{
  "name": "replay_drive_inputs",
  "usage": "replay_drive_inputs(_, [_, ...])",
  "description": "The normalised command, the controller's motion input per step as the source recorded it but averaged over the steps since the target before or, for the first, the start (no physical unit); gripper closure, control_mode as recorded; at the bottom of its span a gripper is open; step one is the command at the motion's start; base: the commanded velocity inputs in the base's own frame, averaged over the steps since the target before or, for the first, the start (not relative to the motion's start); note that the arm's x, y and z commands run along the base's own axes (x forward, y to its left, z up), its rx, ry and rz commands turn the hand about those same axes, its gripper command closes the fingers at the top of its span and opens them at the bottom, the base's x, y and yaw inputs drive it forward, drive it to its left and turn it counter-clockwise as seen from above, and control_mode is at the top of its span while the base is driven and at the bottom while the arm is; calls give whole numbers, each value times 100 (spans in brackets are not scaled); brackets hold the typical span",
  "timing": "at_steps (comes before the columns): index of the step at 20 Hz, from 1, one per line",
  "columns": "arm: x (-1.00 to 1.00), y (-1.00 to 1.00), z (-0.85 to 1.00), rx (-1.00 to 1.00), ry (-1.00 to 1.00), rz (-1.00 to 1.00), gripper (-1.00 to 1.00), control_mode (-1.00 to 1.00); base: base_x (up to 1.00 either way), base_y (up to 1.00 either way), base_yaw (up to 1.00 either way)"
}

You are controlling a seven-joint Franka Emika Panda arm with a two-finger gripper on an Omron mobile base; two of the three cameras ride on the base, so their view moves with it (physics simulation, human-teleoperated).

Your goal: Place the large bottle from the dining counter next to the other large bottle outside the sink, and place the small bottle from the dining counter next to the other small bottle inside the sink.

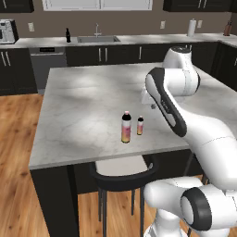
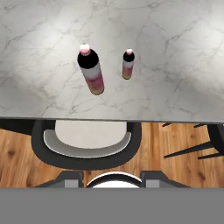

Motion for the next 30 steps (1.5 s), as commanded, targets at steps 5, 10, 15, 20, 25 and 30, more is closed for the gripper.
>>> replay_drive_inputs(5, [-14, 10, -2, 0, -1, 0, -100, -100, 0, 0, 0])
replay_drive_inputs(10, [-14, 28, -16, 1, 0, 0, -100, -100, 0, 0, 0])
replay_drive_inputs(15, [-3, 30, -12, 0, 0, 0, -100, -100, 0, 0, 0])
replay_drive_inputs(20, [0, 24, -17, 0, 0, 0, -100, -100, 0, 0, 0])
replay_drive_inputs(25, [5, 9, -20, 0, 0, 0, -100, -100, 0, 0, 0])
replay_drive_inputs(30, [10, 8, -14, 0, 0, 0, -100, -100, 0, 0, 0])
